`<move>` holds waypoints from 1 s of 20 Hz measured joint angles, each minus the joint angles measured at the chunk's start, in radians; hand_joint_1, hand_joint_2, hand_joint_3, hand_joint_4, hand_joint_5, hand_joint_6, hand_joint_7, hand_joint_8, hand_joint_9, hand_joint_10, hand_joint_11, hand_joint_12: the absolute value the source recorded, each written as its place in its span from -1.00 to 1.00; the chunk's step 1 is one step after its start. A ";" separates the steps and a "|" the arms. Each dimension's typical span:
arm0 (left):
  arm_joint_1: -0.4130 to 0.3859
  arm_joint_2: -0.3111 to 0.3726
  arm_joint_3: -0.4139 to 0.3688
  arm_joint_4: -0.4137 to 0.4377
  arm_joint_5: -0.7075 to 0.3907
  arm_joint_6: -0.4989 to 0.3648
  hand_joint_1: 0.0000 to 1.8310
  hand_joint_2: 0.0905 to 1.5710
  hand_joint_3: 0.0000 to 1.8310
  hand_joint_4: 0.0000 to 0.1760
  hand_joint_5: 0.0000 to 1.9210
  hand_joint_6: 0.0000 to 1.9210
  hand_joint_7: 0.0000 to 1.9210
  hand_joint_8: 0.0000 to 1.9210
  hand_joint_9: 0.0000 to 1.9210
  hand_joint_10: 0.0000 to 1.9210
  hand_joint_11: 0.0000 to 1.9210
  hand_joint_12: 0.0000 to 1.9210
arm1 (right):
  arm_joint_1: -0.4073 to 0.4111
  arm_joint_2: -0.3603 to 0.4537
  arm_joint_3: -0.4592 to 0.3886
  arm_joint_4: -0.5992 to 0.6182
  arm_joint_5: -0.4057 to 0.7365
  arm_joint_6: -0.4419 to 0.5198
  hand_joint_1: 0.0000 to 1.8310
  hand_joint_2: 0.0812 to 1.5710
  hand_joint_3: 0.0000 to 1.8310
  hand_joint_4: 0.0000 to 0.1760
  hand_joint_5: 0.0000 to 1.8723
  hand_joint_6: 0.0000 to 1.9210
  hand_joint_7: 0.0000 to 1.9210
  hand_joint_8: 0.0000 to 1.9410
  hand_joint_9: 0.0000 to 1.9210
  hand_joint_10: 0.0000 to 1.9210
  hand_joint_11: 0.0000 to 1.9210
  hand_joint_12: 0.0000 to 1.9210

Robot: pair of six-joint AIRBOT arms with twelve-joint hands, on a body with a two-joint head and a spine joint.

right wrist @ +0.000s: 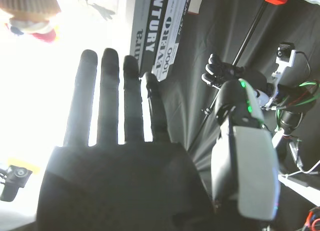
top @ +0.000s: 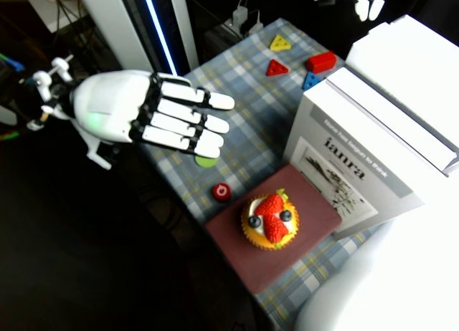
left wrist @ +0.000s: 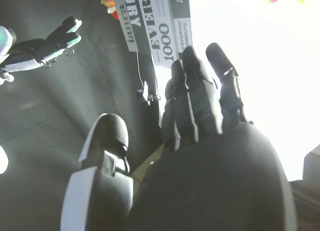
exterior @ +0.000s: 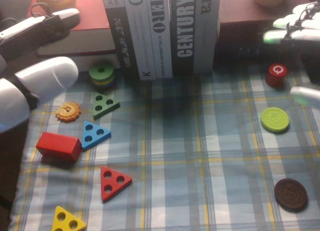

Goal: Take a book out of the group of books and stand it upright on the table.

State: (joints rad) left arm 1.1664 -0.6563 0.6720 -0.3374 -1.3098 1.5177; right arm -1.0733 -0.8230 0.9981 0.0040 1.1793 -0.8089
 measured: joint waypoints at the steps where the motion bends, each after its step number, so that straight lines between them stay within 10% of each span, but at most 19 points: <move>1: 0.000 0.000 0.000 -0.001 0.001 0.000 -1.00 0.62 -0.98 0.72 -0.66 -1.00 -0.67 -1.00 -0.79 -0.99 -1.00 -0.80 | 0.012 -0.002 0.003 -0.001 -0.001 0.000 -0.46 0.68 -1.00 -1.00 -0.38 -1.00 -0.57 -1.00 -0.60 -1.00 -0.94 -0.18; 5: 0.013 0.000 0.000 -0.012 0.008 -0.008 -0.99 0.70 -0.98 0.58 -0.68 -1.00 -0.67 -1.00 -0.79 -1.00 -0.99 -0.80 | 0.151 -0.050 0.058 -0.003 0.013 -0.001 -0.62 0.74 -1.00 -0.96 -0.49 -1.00 -0.66 -1.00 -0.69 -1.00 -0.95 -0.28; 7: 0.013 0.000 0.000 -0.015 0.009 -0.012 -1.00 0.71 -0.99 0.56 -0.67 -1.00 -0.68 -1.00 -0.78 -1.00 -0.99 -0.80 | 0.205 -0.079 0.084 -0.003 0.029 -0.002 -0.82 0.70 -1.00 0.50 -0.67 -1.00 -0.89 -1.00 -0.96 -1.00 -1.00 -0.84; 8: 0.013 -0.002 0.000 -0.019 0.008 -0.016 -0.97 0.72 -0.99 0.51 -0.67 -1.00 -0.68 -1.00 -0.78 -1.00 -1.00 -0.80 | 0.223 -0.094 0.095 -0.004 0.026 -0.002 -0.87 0.67 -1.00 0.90 -0.72 -1.00 -0.96 -1.00 -0.99 -1.00 -1.00 -0.97; 20: 0.022 -0.020 0.008 -0.040 0.018 -0.023 -0.85 0.75 -1.00 0.84 -0.88 -1.00 -0.69 -1.00 -0.70 -1.00 -1.00 -0.57 | 0.504 -0.211 0.198 -0.120 -0.307 -0.132 -1.00 0.41 -1.00 1.00 -0.83 -1.00 -1.00 -1.00 -1.00 -1.00 -1.00 -1.00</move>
State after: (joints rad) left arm 1.1881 -0.6765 0.6796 -0.3771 -1.2922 1.4948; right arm -0.5690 -1.0340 1.1965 -0.1162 0.8726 -0.9409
